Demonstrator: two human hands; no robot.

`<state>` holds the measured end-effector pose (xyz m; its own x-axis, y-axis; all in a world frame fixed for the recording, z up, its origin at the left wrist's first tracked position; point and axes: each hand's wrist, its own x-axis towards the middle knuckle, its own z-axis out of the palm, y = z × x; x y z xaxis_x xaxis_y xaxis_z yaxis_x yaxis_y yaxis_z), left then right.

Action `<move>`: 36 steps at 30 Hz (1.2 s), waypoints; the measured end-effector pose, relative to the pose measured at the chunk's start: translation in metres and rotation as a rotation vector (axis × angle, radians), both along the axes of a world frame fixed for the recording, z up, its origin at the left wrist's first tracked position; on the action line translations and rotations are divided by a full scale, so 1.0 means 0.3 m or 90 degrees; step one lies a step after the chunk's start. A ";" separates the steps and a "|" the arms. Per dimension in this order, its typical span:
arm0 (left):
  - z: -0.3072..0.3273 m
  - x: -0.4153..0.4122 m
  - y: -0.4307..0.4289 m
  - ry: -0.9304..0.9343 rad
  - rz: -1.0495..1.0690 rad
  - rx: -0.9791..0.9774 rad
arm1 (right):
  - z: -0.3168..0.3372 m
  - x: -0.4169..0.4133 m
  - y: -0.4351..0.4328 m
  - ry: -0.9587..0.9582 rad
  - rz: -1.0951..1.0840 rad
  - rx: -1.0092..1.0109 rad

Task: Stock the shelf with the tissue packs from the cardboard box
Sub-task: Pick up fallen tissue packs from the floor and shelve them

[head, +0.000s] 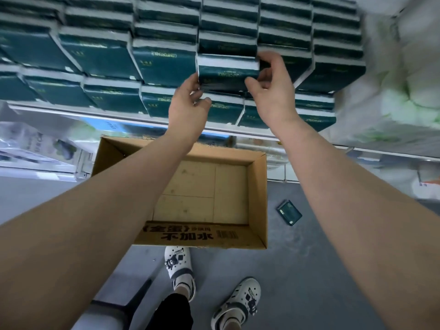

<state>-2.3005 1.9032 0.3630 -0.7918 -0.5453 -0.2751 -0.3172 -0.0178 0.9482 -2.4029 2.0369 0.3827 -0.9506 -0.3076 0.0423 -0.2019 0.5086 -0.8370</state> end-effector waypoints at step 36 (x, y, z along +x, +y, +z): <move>-0.170 0.096 0.941 -0.060 -0.190 -0.059 | -0.257 0.287 1.040 -0.211 -0.151 -0.036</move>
<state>-2.2717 2.1854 0.3120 -0.8940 -0.3193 -0.3144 -0.3813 0.1734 0.9080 -2.3169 2.3490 0.3058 -0.9599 -0.0847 -0.2674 0.2004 0.4598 -0.8651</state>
